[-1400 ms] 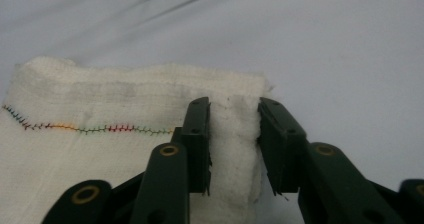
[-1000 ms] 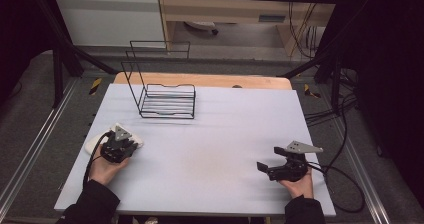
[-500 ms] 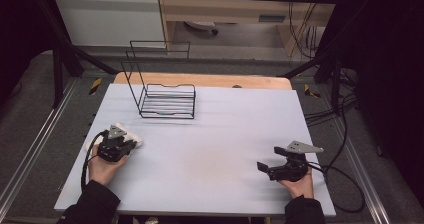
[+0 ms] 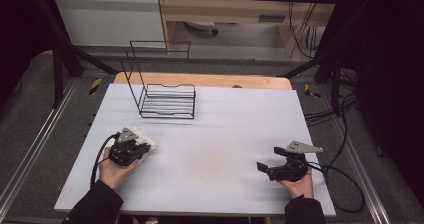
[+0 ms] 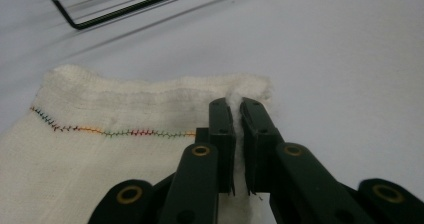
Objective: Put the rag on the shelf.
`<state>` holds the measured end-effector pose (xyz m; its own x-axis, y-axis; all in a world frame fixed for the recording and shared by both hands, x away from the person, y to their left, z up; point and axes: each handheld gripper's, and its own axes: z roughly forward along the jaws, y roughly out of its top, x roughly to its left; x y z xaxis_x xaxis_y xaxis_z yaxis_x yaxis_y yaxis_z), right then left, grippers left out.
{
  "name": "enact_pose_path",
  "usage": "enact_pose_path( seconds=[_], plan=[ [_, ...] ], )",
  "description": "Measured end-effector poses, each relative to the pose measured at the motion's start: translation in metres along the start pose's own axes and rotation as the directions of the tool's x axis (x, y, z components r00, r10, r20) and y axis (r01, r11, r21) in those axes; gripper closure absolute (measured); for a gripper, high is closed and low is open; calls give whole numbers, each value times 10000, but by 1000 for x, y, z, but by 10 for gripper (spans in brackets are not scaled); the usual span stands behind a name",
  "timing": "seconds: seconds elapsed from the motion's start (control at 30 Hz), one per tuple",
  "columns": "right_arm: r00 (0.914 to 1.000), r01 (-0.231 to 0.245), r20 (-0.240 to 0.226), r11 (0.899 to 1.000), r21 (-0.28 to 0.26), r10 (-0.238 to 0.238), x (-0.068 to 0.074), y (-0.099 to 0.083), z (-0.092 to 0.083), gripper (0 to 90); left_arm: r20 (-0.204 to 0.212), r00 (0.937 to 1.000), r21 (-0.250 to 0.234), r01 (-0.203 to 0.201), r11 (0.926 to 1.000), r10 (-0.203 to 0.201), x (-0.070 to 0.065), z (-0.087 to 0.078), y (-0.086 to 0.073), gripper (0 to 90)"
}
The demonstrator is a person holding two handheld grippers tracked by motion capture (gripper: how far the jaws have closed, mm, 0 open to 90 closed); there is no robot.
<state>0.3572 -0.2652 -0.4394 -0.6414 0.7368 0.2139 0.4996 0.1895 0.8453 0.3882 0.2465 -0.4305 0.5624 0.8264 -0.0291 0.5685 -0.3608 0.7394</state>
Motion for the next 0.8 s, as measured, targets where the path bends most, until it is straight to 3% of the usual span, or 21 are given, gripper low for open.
enact_pose_path(
  seconds=[0.47, 0.7, 0.77, 0.8],
  plan=[
    [10000, -7, -5, 10000, 14, 7, 0, 0, 0, 5, 902, 9956, 5, -265, 9996, 263, -39, 14, 4, 838],
    [10000, 0, -10, 10000, 36, 0, 0, 0, 1, 5, 1074, 9940, 62, -232, 9997, 224, -42, 17, 2, 818],
    [10000, 6, -9, 10000, 36, -6, 0, 0, 1, 5, 1085, 9937, -37, -279, 9996, 281, -41, 14, 3, 774],
    [10000, 0, -18, 10000, 55, 0, 0, 0, 1, 5, 961, 9948, -173, -323, 9993, 338, -40, 10, 4, 673]
  ],
)
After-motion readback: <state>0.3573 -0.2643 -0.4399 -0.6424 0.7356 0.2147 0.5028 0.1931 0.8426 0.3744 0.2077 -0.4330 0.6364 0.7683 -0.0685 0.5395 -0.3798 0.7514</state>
